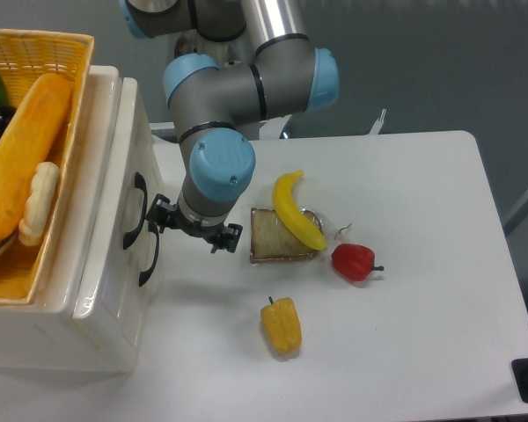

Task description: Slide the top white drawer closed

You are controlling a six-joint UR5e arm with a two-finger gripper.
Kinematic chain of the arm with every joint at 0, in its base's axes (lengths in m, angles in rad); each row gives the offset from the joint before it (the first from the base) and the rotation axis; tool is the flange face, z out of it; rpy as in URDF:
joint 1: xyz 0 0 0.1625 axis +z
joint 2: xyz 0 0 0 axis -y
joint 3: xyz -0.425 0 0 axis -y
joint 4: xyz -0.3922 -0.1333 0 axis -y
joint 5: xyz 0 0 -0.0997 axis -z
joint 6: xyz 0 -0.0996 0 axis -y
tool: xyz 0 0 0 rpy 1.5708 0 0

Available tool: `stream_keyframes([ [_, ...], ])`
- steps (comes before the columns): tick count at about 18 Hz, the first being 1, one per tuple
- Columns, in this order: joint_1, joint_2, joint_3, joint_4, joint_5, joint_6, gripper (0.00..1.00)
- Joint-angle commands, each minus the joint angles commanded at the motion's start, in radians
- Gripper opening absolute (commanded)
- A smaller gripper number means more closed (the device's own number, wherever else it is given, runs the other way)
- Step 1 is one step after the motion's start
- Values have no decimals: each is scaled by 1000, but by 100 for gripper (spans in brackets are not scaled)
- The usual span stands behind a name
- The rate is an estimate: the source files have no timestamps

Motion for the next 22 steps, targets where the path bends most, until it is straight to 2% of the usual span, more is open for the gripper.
stream_keyframes([
  [3,9,2,5,0,3,6,100],
  [8,66,-9,60,8,50,44,100],
  [12,129,-2,74,17,67,142,100],
  [17,164,-3,124,23,129,250,100],
  [20,204,2,127,28,181,385,100],
  [22,216,9,127,58,212,429,100],
])
